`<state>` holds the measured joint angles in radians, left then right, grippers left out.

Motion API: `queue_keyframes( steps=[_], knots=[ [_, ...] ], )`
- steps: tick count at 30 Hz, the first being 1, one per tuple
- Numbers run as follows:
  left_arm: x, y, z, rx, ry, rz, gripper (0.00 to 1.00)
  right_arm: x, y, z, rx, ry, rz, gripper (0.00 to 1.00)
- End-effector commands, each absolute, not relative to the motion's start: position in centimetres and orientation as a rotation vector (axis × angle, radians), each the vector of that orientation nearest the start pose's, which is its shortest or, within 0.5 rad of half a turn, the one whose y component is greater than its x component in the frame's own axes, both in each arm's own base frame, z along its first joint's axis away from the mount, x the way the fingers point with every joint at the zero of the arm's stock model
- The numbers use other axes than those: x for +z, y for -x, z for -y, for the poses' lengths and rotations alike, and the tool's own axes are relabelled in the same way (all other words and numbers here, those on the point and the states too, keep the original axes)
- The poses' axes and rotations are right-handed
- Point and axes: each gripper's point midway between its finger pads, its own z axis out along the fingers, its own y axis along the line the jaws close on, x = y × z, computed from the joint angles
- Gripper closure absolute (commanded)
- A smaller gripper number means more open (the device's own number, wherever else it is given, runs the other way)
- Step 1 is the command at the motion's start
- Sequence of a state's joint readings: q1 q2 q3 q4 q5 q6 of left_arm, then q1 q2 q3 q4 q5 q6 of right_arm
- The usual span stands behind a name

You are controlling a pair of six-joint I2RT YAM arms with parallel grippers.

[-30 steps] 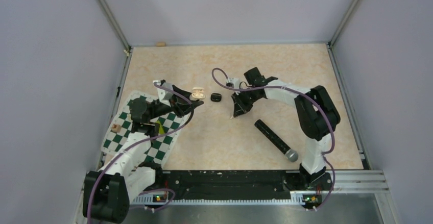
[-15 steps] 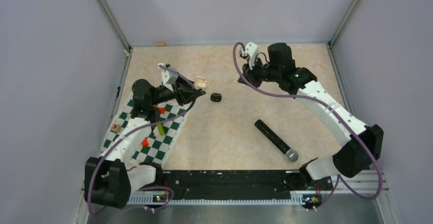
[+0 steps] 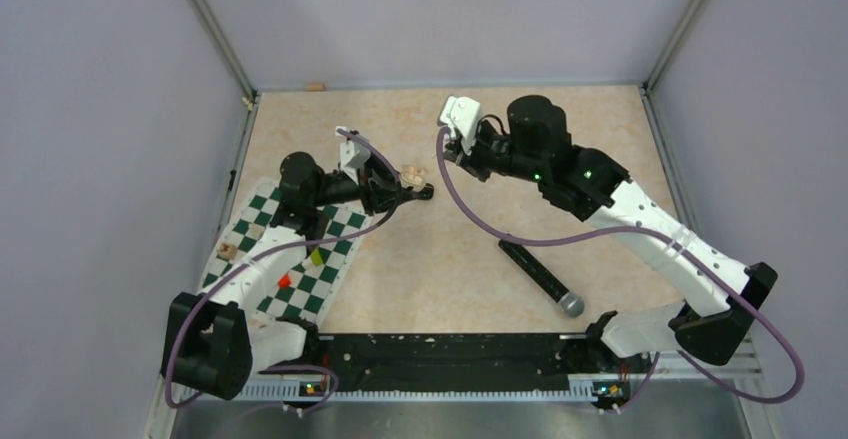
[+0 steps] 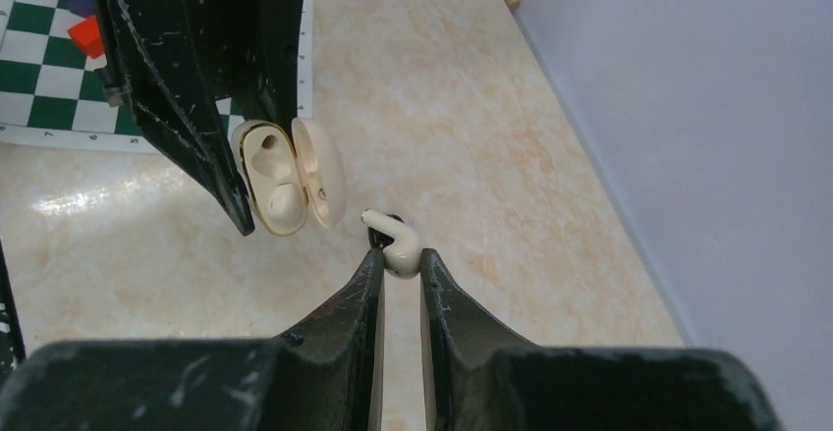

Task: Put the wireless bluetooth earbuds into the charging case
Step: Pick up the earbud from the center of the board, then place the earbud in the charging case.

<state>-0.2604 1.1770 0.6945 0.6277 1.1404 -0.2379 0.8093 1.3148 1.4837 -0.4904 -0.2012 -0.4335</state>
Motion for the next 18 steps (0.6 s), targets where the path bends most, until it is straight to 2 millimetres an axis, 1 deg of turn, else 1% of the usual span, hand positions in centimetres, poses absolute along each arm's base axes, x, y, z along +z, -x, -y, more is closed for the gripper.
queue_keyframes(
  steps=[1, 5, 11, 14, 18],
  knots=[
    [28.2, -24.7, 23.8, -1.182, -0.995, -1.258, 1.0, 37.8, -26.7, -31.1, 0.333, 1.222, -1.403, 0.91],
    [27.8, -24.4, 23.7, -1.174, -1.0, -1.257, 1.0, 37.5, -25.8, -32.4, 0.328, 1.26, -1.385, 0.91],
    [27.0, -24.1, 23.5, -1.159, -1.007, -1.259, 1.0, 37.0, -24.4, -33.7, 0.345, 1.311, -1.367, 0.91],
    [27.0, -24.1, 23.5, -1.157, -1.006, -1.26, 1.0, 36.4, -23.9, -34.5, 0.351, 1.337, -1.364, 0.91],
    [27.0, -24.1, 23.5, -1.157, -1.002, -1.261, 1.0, 35.3, -23.7, -35.4, 0.333, 1.371, -1.37, 0.92]
  ],
)
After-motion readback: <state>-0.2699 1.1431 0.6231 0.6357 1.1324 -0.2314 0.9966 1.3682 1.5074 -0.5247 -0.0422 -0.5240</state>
